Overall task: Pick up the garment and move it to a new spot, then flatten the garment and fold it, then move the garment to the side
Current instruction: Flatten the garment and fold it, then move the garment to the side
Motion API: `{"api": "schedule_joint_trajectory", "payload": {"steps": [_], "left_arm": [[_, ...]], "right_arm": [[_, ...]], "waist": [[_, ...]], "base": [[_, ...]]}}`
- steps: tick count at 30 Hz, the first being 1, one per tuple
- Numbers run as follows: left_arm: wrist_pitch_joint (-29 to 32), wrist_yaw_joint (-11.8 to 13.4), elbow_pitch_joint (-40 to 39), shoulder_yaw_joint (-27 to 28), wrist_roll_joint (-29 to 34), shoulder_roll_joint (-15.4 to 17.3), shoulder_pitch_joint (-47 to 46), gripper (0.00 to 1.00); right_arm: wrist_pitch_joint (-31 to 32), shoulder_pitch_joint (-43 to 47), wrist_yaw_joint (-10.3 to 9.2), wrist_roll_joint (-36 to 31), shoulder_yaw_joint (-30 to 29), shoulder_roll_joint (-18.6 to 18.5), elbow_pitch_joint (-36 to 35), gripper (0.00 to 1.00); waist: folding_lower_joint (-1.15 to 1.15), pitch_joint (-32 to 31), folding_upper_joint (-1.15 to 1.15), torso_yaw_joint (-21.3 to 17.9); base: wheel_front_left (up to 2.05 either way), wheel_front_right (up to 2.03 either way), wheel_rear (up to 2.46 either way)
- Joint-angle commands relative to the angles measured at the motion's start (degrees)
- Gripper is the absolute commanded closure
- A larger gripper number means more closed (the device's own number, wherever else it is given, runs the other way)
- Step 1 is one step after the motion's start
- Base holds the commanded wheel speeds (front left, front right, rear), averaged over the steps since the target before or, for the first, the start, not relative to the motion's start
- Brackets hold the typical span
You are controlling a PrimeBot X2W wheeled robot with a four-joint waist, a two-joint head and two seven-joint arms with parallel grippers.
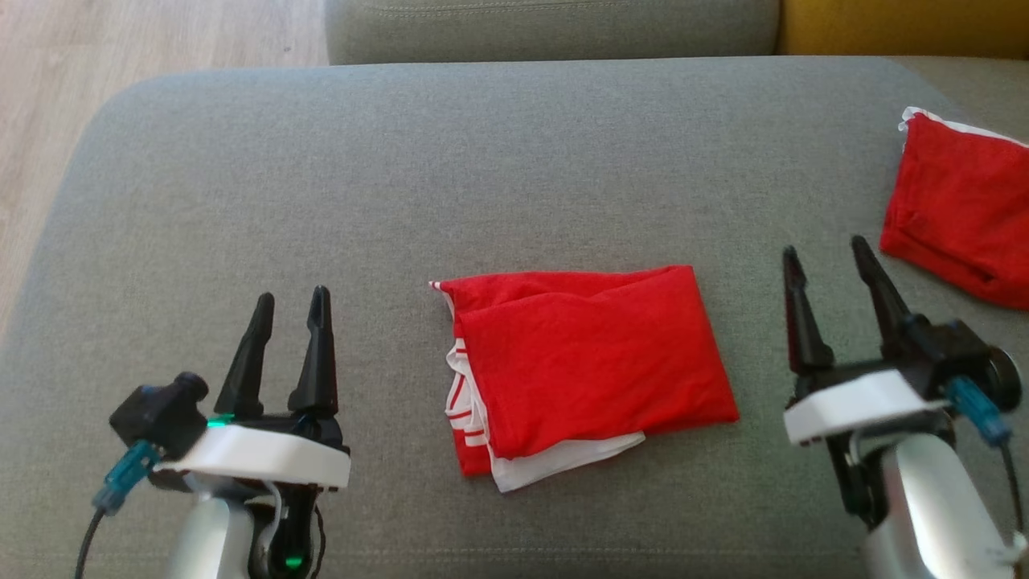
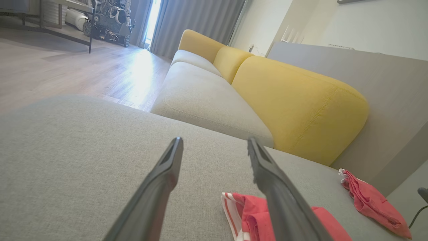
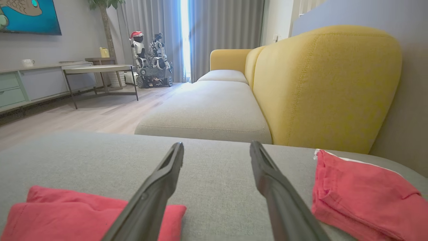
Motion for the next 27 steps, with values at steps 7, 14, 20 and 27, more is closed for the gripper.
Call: {"api": "schedule_joint_trajectory", "payload": {"steps": [7,14,20,27], "left_arm": [[-0.7,0.8,-2.9,2.3,2.7,0.2,-1.3,0.0],[-0.7,0.7,-3.3,2.0,3.1,0.2,-1.3,0.0],[-0.7,0.7,-2.8,1.4,2.6,0.2,-1.8,0.0],[-0.7,0.6,-2.4,0.1,2.1,0.2,-3.0,0.0]], "right_arm": [[-1.3,1.8,0.37,-1.2,-0.8,1.2,-4.1,0.0],[-1.4,2.0,0.37,-1.8,-0.8,1.4,-4.6,0.0],[-0.1,1.8,0.37,-0.5,0.6,1.5,-3.5,0.0],[6.4,1.2,0.37,4.8,5.7,1.5,1.4,0.0]], "waist": [[0.0,0.5,0.0,-0.1],[0.0,1.3,0.0,0.1],[0.0,2.0,0.0,0.7],[0.0,4.1,0.0,2.2]], "base": [[0.0,0.0,0.0],[0.0,0.0,0.0],[0.0,0.0,0.0],[0.0,0.0,0.0]]}}
